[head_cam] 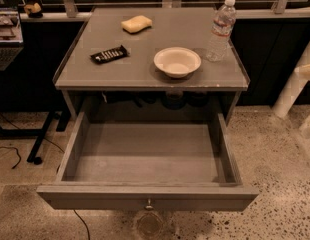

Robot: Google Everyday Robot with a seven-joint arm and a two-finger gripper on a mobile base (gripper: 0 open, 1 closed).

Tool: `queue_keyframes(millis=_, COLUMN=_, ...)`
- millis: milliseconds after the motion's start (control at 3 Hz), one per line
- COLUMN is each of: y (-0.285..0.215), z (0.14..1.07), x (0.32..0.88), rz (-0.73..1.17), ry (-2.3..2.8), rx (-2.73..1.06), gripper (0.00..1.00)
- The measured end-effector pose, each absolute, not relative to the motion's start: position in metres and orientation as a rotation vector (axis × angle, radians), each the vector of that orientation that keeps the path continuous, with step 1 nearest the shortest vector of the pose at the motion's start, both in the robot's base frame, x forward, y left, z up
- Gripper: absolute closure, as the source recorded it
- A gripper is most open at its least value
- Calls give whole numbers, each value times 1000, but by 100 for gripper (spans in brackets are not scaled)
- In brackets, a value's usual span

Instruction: Place water bottle into top drawer

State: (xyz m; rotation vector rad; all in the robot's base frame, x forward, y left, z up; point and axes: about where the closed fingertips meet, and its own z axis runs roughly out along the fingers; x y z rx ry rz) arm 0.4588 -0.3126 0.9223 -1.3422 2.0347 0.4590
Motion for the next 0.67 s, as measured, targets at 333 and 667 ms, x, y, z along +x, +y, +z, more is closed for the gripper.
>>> queue_keyframes(millis=333, y=-304, z=920, x=472, rz=553, ry=1979, rx=-1295, gripper=0)
queue_keyframes(millis=667, y=-303, z=921, x=471, rz=552, ry=1978, rx=-1296, gripper=0)
